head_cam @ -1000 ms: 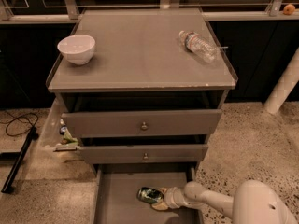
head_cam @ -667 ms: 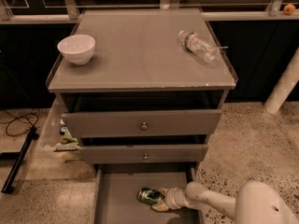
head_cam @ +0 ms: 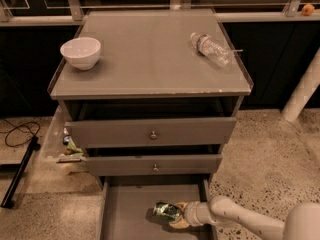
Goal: Pick green can from bottom drawer and place on counter
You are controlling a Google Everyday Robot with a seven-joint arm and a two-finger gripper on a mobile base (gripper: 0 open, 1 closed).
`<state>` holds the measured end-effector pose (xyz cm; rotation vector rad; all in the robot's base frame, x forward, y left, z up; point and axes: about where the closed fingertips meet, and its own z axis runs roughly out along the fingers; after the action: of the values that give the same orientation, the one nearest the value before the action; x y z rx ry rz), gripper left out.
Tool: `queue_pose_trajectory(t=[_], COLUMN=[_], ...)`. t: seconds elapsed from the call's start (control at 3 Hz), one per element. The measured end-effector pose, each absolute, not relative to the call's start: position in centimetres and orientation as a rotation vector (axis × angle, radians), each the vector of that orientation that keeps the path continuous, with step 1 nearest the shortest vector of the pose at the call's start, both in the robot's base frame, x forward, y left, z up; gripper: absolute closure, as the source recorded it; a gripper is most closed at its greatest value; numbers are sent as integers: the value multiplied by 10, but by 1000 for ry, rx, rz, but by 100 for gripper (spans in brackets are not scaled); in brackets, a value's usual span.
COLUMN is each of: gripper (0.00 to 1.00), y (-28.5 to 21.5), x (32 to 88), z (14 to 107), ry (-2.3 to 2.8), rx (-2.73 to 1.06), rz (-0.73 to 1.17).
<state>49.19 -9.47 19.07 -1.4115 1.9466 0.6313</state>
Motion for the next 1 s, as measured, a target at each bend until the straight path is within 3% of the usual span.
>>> queue_pose_trajectory(t=[1.0], gripper=[100], y=[-146], x=[442], z=[360], ry=[1879], rx=[-1526], rz=[398])
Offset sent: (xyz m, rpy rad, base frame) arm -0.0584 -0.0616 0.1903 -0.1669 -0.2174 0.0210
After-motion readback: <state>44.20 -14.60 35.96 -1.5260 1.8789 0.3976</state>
